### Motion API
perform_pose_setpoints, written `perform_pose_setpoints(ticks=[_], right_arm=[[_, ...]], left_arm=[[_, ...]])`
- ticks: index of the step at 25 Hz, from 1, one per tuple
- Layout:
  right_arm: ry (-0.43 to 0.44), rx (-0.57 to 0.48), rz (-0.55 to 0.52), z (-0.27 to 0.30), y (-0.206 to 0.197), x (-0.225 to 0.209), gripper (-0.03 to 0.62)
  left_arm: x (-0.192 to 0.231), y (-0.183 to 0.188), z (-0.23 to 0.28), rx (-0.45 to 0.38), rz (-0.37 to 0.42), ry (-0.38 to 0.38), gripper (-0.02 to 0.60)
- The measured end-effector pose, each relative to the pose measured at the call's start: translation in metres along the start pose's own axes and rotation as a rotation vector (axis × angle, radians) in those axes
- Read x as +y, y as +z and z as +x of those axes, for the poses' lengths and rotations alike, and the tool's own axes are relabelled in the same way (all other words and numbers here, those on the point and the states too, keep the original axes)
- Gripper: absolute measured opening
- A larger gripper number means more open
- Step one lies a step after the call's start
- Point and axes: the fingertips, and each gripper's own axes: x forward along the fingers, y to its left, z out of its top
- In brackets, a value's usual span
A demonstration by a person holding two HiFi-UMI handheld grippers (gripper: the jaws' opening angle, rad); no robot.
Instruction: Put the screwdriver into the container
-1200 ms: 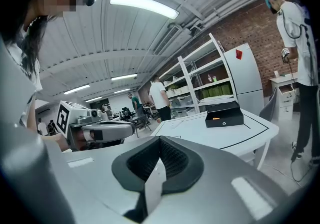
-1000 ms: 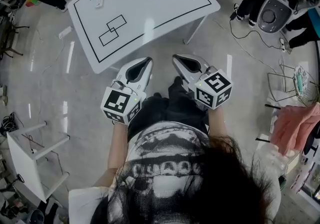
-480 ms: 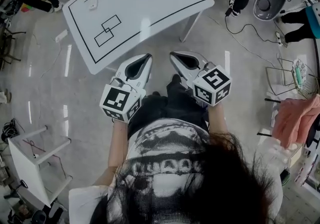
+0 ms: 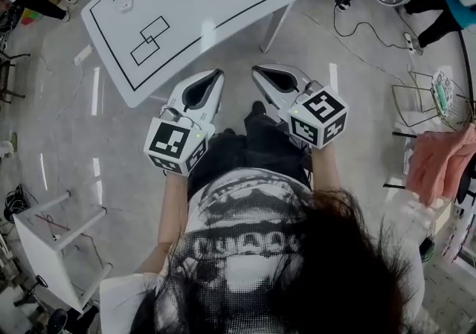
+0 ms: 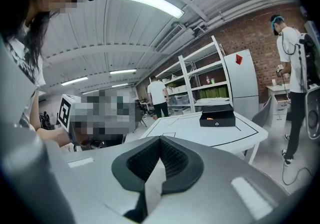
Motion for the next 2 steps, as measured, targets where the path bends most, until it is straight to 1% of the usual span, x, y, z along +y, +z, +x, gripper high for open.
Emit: perform_pose_setpoints(ticks=[2], right_arm=[[-0.007,-0.004,-0.006,-0.0003,0.0007,-0.0035,-0.002]], left_arm=[[0.0016,0.0000,0.0018,-0.007,0.003,-0.003,0.000]])
